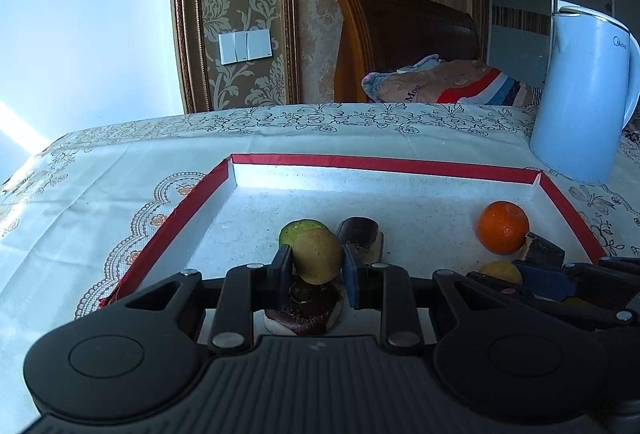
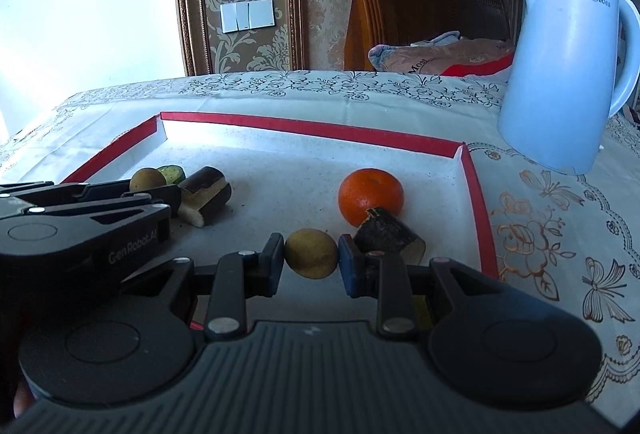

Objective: Organize fruits
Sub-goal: 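Lower both kiwis onto the tray floor and open both grippers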

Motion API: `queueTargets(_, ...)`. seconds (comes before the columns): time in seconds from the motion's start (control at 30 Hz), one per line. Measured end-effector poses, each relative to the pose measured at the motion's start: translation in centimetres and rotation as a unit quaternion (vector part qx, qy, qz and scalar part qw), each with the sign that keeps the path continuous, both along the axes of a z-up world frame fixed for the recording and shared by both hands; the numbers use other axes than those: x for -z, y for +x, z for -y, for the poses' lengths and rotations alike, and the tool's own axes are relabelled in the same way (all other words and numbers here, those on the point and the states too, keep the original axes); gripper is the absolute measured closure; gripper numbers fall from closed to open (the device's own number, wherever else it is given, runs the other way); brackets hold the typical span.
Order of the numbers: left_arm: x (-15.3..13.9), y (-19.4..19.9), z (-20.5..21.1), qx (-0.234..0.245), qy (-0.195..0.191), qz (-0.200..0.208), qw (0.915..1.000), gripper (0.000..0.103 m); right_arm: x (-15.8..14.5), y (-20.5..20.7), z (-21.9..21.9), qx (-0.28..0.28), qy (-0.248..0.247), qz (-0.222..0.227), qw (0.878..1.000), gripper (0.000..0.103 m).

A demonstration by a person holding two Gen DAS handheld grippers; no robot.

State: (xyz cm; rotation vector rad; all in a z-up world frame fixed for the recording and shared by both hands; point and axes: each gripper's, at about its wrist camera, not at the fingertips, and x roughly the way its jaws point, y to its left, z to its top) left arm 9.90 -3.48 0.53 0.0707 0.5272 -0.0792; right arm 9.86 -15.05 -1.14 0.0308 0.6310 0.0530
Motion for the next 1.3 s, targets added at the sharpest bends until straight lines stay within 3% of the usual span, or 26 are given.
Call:
queueTargets(0.9, 0.21, -0.26, -0.06, -0.005, 0.003, 0.009, 0.9999, 0.077, 0.14, -0.06, 0.53, 0.018, 0.01, 0.002, 1.0, 0.075)
queueTargets(1.2, 0.22, -0.45, -0.16, -0.007, 0.002, 0.011, 0.9999, 0.076, -0.09, -0.48, 0.33, 0.019, 0.003, 0.014, 1.0, 0.05)
queueTargets(1.3, 0.22, -0.58, -0.23, -0.008, 0.001, 0.011, 0.9999, 0.075, -0.21, -0.72, 0.26, 0.02, 0.001, 0.021, 1.0, 0.047)
